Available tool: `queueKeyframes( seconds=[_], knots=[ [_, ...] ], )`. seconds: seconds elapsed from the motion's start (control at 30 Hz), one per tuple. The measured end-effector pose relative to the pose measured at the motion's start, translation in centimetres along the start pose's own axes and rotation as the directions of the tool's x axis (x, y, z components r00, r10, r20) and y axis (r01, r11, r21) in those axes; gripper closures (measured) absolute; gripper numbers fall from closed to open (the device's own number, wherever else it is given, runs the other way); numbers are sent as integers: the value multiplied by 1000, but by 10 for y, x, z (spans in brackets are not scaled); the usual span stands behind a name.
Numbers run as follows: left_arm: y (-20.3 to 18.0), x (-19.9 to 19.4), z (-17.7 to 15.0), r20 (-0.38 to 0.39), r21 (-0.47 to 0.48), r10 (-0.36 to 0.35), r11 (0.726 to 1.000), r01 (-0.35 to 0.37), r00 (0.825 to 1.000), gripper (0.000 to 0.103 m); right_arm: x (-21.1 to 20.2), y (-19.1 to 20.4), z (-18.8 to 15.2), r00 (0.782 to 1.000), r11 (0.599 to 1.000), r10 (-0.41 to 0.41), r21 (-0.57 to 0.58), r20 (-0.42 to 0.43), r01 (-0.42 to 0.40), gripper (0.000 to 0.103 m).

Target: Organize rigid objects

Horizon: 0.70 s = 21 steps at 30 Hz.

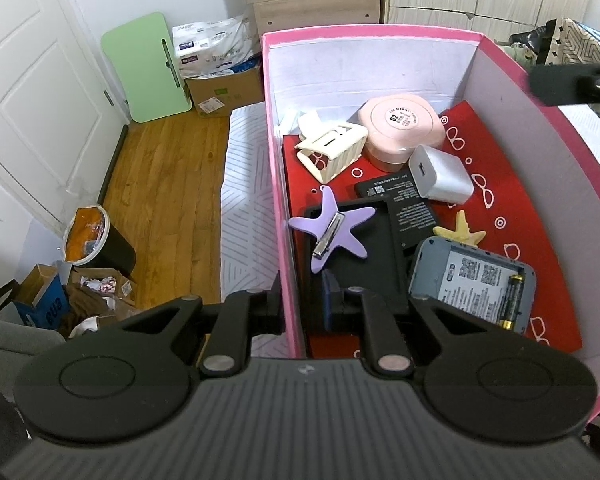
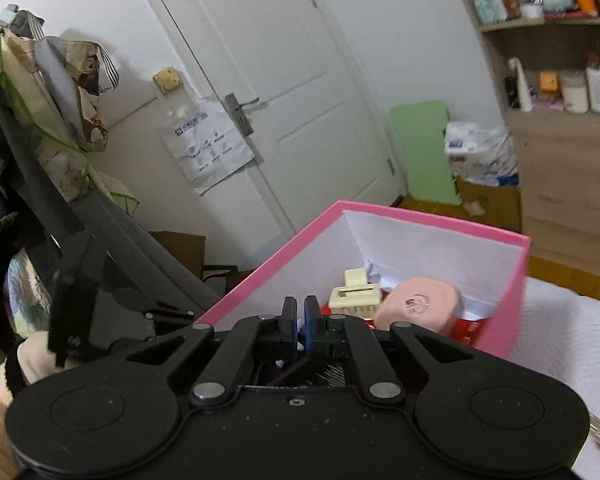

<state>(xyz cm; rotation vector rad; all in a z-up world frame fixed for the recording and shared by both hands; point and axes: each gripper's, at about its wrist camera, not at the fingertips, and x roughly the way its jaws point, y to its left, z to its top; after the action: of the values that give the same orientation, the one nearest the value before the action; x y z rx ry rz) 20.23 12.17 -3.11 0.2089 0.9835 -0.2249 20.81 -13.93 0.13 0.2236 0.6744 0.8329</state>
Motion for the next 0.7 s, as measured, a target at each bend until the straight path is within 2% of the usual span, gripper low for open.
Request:
queueKeyframes(
  seconds=[0.13,0.2,0.4,0.47,0.6,0.7],
  knots=[
    [1,-2,-1,6,-3,-2,1000,2,1000,89,-34,-4,-9,998,999,-48,4,48,48,93],
    [1,-2,-1,5,-3,-2,1000,2,1000,89,-52,-15,-17,993,995,-98,26,67,97,92],
    [2,-2,-1,7,-8,-5,1000,5,1000,89,-97,-65,-49,957,946,-280,190,69,263,91],
    [2,-2,-1,7,-9,-6,1000,6,1000,89,-103,-76,-61,938,921,-342,217,57,323,88],
    [3,-3,-1,10,-8,-5,1000,5,1000,89,-106,-91,-86,888,866,-458,237,26,440,76],
    [2,-2,-1,10,-2,-3,1000,3,1000,89,-100,-96,-101,848,824,-530,233,-3,516,75]
  ],
)
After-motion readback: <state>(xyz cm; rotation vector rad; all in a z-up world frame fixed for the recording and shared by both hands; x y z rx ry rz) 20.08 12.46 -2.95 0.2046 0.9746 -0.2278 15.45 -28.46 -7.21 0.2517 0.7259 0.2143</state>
